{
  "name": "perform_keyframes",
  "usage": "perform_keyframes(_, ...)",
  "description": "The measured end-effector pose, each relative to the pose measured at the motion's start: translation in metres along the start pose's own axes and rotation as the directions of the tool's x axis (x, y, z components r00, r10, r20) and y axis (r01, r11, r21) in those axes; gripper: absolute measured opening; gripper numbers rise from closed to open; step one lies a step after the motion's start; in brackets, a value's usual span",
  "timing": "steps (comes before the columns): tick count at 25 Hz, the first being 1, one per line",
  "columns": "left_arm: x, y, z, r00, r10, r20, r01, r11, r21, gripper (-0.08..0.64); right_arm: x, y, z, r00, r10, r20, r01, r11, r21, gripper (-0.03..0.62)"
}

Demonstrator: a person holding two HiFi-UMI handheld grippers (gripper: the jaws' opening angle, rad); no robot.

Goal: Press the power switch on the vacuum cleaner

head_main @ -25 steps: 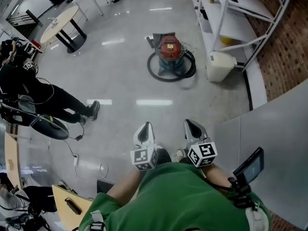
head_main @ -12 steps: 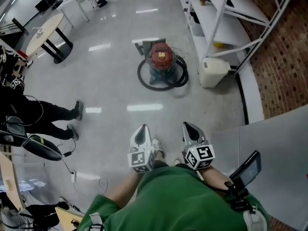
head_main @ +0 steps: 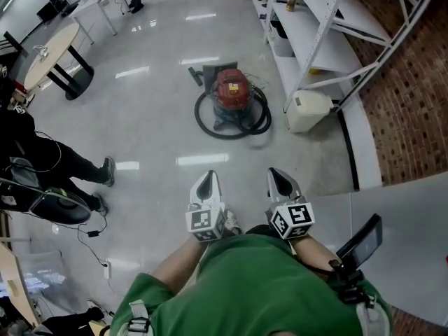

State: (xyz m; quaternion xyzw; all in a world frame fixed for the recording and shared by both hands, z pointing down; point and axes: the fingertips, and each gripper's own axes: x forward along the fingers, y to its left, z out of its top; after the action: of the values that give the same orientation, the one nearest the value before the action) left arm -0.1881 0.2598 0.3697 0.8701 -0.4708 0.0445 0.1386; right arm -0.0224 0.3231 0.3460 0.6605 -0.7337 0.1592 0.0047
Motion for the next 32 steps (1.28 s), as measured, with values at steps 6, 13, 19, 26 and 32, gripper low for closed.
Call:
perform_keyframes(6, 0.012, 0.029, 0.011, 1.0, 0.009, 0.0, -0.009, 1.0, -0.006, 0.008, 0.027, 0.011, 0.021, 1.0, -0.017, 0.007, 0.017, 0.999, -0.028, 0.003)
perform_keyframes(13, 0.028, 0.041, 0.016, 1.0, -0.004, 0.013, 0.004, 0.999, -0.041, 0.008, 0.052, 0.009, 0.025, 0.999, -0.038, 0.012, 0.038, 0.998, -0.051, 0.003)
perform_keyframes(19, 0.056, 0.051, 0.034, 1.0, 0.02, 0.003, -0.02, 0.998, -0.055, 0.008, 0.086, -0.008, 0.03, 0.999, -0.035, 0.002, 0.035, 0.999, -0.04, 0.003)
perform_keyframes(26, 0.108, 0.055, 0.047, 0.999, 0.039, -0.014, -0.039, 0.999, -0.02, 0.008, 0.138, -0.044, 0.047, 1.0, -0.018, 0.016, 0.018, 1.0, -0.005, 0.003)
perform_keyframes(32, 0.172, 0.047, 0.059, 0.997, 0.078, -0.03, -0.077, 0.997, 0.029, 0.008, 0.187, -0.098, 0.061, 1.0, 0.0, 0.011, 0.0, 0.999, 0.034, 0.003)
